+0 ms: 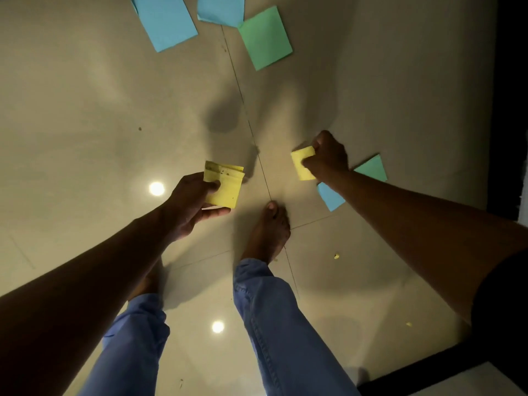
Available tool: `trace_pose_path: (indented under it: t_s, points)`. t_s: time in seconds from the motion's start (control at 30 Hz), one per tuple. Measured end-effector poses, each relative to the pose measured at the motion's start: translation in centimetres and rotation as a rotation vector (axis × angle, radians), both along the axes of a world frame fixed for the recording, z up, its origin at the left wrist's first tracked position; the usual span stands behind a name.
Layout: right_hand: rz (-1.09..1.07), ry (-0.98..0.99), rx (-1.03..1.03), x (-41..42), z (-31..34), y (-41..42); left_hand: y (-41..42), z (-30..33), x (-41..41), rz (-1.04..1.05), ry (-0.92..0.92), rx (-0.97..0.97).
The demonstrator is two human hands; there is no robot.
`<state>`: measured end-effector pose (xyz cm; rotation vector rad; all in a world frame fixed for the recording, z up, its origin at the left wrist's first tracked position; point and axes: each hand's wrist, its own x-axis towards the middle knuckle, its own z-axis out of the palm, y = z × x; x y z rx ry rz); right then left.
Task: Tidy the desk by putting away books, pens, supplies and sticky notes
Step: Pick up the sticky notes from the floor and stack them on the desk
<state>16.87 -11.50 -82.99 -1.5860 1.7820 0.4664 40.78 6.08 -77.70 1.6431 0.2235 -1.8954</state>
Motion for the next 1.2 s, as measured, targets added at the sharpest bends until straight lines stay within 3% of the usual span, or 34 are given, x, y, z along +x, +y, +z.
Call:
trace_pose_path:
  t_s: [0.13, 0.23, 0.33, 0.43, 0.57, 0.7, 0.87, 1.03, 1.2]
  points:
    - [-0.302, -0.341, 0.13, 6.0, 3.2, 1.8, 0.3, 1.1, 1.5, 0.101, -0.023, -0.01]
    - [-0.592, -0.574, 0.253, 9.9, 5.5, 2.7, 0.2, 1.5, 2.6, 0.172, -0.154, 0.016]
    - [-0.698, -0.704, 0.412, 12.5, 7.0, 4.1, 0.1, 1.9, 4.0, 0.19, -0.286, 0.057]
    - [-0.641, -0.752, 0.527, 14.2, 7.2, 6.1, -0.4, 2.6, 5.2, 0.206, -0.256, 0.007]
    - [-0.66, -0.782, 0.535, 15.5, 7.0, 7.8, -1.1, 3.6, 6.1, 0.24, -0.191, -0.063]
    - [-0.662, -0.695, 0.379, 16.7, 6.7, 8.8, -0.6, 3.2, 6.4, 0.319, -0.131, -0.074]
    - [-0.229, -0.501, 0.038, 17.2, 6.1, 9.6, -1.0, 2.7, 6.2, 0.295, -0.129, -0.096]
    - [0.053, -0.435, -0.104, 16.8, 6.7, 10.2, -1.4, 2.7, 5.3, 0.209, -0.142, -0.132]
    - [-0.033, -0.367, -0.09, 12.6, 4.3, 10.1, -1.2, 1.4, 4.2, 0.217, -0.157, -0.065]
